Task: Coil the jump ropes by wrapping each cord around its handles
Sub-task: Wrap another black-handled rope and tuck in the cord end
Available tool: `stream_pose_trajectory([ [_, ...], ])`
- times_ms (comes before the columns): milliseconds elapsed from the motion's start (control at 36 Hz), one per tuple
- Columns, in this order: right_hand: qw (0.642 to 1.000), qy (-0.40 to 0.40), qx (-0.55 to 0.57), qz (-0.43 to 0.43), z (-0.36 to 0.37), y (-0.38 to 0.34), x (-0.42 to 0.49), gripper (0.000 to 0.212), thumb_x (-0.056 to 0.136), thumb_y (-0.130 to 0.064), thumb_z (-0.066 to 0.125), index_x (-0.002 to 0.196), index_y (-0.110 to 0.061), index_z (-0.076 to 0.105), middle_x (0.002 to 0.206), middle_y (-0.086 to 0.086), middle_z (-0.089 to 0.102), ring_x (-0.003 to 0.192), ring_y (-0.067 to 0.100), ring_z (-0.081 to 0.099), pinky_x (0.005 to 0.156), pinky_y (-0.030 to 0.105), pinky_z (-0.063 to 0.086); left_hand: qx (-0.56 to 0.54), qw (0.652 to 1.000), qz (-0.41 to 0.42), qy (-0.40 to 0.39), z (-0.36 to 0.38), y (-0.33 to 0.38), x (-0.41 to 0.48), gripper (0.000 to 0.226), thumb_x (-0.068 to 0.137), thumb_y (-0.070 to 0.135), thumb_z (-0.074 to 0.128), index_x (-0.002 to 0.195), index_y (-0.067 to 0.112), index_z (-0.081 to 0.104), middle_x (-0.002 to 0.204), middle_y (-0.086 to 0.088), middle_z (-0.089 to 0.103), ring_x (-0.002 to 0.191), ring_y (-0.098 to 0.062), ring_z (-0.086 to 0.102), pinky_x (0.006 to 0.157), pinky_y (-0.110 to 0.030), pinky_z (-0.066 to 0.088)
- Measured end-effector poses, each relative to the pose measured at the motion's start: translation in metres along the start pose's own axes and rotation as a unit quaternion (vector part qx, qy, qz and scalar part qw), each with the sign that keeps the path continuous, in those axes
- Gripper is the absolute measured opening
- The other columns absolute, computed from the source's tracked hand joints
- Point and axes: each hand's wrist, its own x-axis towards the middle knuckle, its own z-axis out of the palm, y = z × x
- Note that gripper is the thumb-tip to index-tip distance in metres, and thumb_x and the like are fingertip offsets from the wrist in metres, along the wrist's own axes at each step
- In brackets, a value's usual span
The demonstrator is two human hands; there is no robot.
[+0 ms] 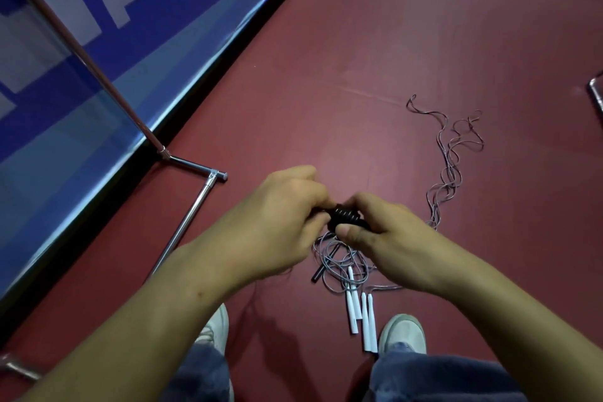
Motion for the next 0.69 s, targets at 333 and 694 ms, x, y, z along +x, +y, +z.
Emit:
stream_pose_trajectory([
  [333, 0.99, 0.077, 0.1, -0.061, -0.008, 0.003, -0.006, 0.011, 0.098, -0.033, 0.062, 0.106, -0.028, 0.068, 0.075, -0.016, 0.066, 0.063, 0.001, 0.053, 0.062, 0.027, 0.043, -0.132, 0.978, -0.122, 0.11, -0.009, 0.011, -0.006, 0.016, 0.089, 0.026, 0.076, 0.075, 0.02, 0.076, 0.058, 0.001, 0.063, 0.05, -0.006, 0.051, 0.049, -0.013, 0.034],
  [694, 0.903, 0.125, 0.392, -0.119, -0.002, -0.018, -0.013, 0.022, 0.089, -0.02, 0.059, 0.105, -0.008, 0.067, 0.058, -0.002, 0.045, 0.048, 0.014, 0.037, 0.044, 0.028, 0.029, -0.515, 0.804, -0.298, -0.002, -0.013, 0.019, 0.003, 0.037, 0.077, 0.036, 0.07, 0.09, 0.001, 0.067, 0.063, -0.008, 0.062, 0.045, -0.012, 0.043, 0.045, -0.021, 0.036],
])
